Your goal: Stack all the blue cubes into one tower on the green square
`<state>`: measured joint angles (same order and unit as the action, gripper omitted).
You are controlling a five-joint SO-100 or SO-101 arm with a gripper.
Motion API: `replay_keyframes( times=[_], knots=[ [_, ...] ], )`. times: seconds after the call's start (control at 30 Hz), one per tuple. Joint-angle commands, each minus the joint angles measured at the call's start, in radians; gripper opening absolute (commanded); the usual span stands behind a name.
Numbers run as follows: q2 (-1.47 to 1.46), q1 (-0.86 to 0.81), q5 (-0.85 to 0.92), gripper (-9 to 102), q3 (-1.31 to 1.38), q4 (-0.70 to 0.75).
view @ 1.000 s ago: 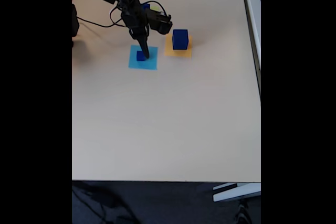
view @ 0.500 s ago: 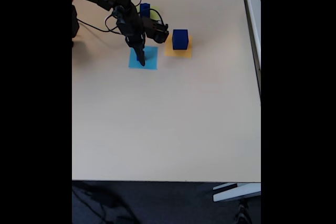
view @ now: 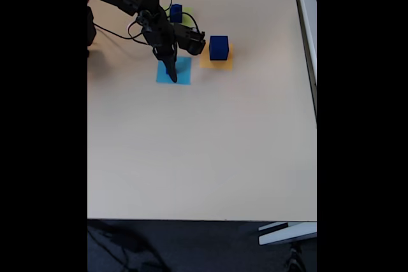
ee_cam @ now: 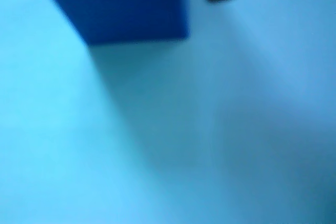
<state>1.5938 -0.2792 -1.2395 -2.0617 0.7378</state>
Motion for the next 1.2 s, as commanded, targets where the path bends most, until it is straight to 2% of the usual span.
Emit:
replay_keyframes(
  times=[0.0, 0.5, 1.0, 1.17],
  knots=[
    [0.006, 0.012, -0.002, 37, -0.002, -0.025],
    [-0.003, 0.028, -0.005, 34, -0.035, -0.044],
    [-0.005, 0.018, -0.003, 20, -0.043, -0.044],
    [-0.009, 0.005, 0.003, 12, -0.044, -0.044]
  ],
)
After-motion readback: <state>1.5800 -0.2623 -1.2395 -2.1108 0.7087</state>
